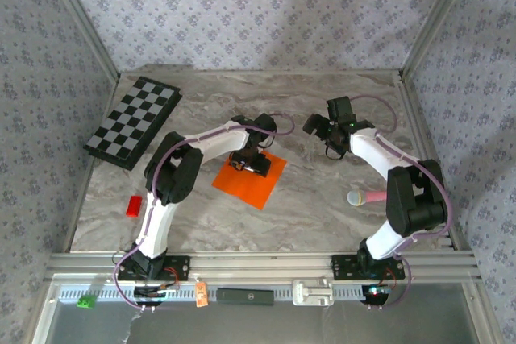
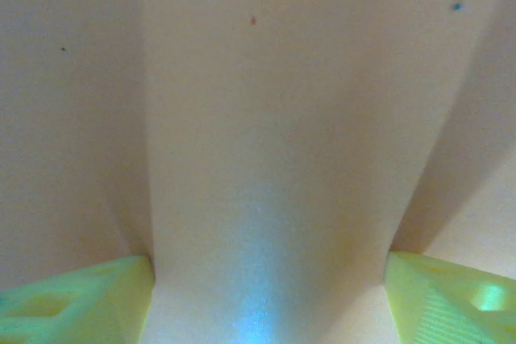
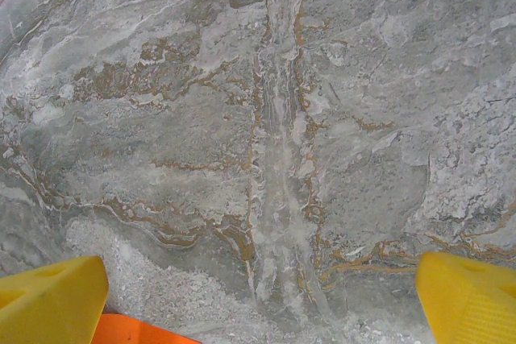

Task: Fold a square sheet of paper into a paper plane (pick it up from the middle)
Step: First fold in half a square sheet of paper at the center of the table.

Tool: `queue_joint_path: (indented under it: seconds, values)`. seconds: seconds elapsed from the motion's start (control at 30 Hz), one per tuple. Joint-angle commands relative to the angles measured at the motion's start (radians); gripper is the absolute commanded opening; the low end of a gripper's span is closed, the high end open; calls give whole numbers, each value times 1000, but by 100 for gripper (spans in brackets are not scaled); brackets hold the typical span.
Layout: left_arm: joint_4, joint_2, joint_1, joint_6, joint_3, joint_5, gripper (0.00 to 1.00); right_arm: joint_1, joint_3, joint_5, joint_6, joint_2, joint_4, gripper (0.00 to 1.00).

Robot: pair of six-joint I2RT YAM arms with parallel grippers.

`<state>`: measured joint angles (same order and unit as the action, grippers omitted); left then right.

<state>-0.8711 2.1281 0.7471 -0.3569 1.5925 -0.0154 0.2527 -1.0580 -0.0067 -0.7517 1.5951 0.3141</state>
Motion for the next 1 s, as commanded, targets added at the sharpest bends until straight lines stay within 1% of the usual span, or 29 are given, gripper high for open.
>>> queue_joint_path:
  seconds: [0.0, 0.07, 0.17, 0.23, 0.33, 0.4, 0.53, 0.67, 0.83, 0.97]
  values:
    - [6, 31, -24, -27, -63, 46, 69, -4, -13, 10, -17, 3, 26, 100]
    - [28, -16, -45, -48, -69, 99, 58, -4, -12, 14, -16, -3, 24, 100]
    - [81, -100, -92, -86, -90, 216, 44, -4, -10, 13, -14, -12, 17, 100]
    - [130, -158, -132, -119, -113, 317, 35, -6, -3, 7, -12, -17, 6, 100]
    - [223, -238, -183, -162, -146, 453, 29, -6, 4, -17, -3, -22, -20, 100]
    - [297, -283, -207, -202, -174, 528, 27, -7, 10, -42, 3, -25, -42, 100]
    - [447, -350, -240, -295, -226, 640, 26, -6, 29, -110, 17, -32, -106, 100]
    - [579, -369, -249, -368, -270, 679, 26, -6, 54, -221, 27, -28, -202, 98]
    - [618, -307, -249, -393, -293, 643, 26, 4, 81, -359, 9, 8, -311, 92]
    - [617, -249, -254, -392, -295, 610, 26, 34, 73, -401, 23, 44, -318, 84]
